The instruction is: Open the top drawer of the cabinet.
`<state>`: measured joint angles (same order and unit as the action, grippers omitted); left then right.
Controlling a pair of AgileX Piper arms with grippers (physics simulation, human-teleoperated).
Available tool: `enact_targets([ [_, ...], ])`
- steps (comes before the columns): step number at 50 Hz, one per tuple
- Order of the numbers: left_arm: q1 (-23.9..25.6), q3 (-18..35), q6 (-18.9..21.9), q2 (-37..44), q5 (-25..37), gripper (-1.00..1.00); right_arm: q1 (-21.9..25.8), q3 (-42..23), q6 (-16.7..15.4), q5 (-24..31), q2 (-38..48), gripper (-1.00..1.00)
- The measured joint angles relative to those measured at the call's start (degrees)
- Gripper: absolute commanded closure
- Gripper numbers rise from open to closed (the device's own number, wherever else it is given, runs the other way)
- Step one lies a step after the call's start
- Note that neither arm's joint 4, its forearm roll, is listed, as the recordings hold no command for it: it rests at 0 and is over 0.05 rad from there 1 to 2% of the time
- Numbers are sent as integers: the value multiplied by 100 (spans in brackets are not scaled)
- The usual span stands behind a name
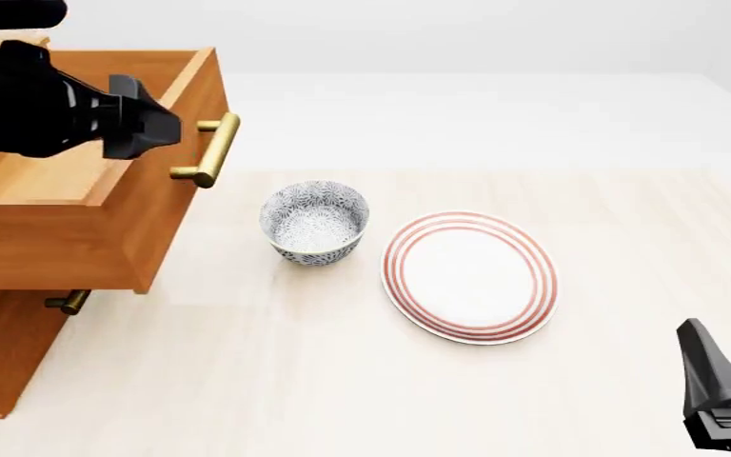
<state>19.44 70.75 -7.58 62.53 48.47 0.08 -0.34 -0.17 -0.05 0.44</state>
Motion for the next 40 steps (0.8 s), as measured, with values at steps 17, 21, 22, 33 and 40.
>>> enact_targets([
  [17, -120, 248, 208, -96, 265, -100, 0, 0, 0, 0, 0, -100],
  [21, -152, 288, 249, -143, 313, -100, 0, 0, 0, 0, 0, -100],
  [22, -161, 297, 258, -156, 324, -100, 0, 0, 0, 0, 0, -100],
  [33, -280, 339, 332, -372, 420, -100, 0, 0, 0, 0, 0, -100],
  [40, -363, 359, 372, -552, 463, -100, 0, 0, 0, 0, 0, -100],
])
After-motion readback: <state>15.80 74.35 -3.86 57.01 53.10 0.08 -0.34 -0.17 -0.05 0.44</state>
